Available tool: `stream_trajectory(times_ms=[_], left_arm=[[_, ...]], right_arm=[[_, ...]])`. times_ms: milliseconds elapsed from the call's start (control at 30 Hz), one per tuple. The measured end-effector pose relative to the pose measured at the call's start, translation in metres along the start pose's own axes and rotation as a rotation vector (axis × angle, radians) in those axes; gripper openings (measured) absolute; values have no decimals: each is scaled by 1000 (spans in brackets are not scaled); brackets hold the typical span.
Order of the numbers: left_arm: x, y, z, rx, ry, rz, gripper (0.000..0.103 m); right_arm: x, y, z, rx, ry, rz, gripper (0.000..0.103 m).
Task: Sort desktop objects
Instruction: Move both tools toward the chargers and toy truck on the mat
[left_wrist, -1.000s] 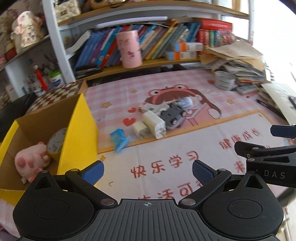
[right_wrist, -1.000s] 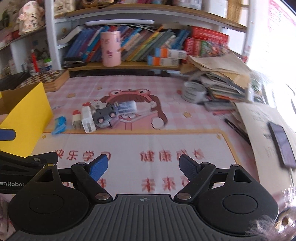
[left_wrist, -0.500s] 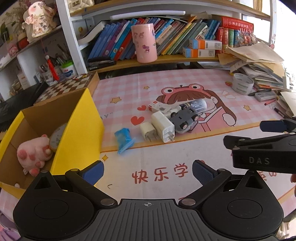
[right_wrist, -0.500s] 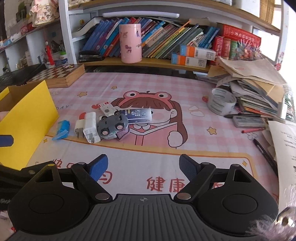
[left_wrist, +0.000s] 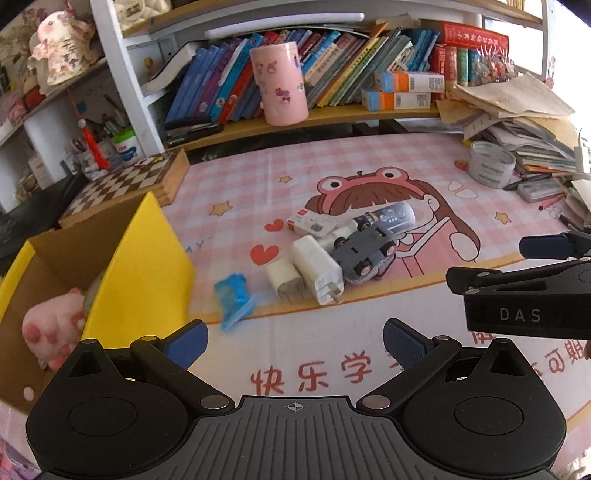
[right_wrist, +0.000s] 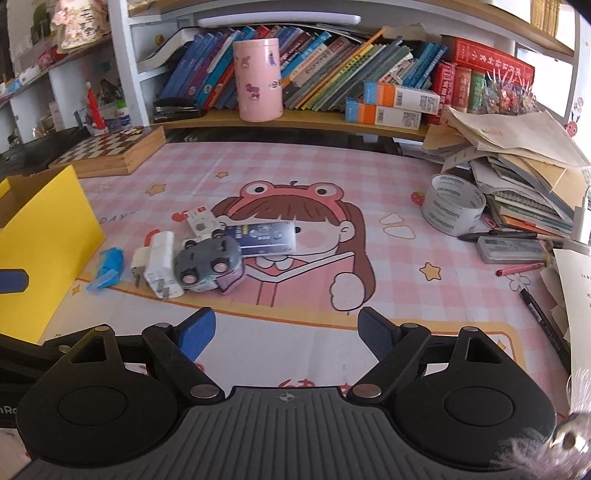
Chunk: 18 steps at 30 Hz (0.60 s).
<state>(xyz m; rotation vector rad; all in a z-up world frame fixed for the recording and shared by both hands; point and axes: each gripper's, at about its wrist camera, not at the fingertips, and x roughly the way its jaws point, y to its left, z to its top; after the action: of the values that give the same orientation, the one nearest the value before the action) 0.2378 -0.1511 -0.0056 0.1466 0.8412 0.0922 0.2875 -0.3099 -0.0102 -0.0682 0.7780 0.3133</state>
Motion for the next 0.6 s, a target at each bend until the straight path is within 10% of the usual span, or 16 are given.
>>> stream_trajectory(times_ms=[600], left_arm=[[17,2,9,18,-4,73,102]], right_arm=[[33,8,35,-102,-26,155,80]])
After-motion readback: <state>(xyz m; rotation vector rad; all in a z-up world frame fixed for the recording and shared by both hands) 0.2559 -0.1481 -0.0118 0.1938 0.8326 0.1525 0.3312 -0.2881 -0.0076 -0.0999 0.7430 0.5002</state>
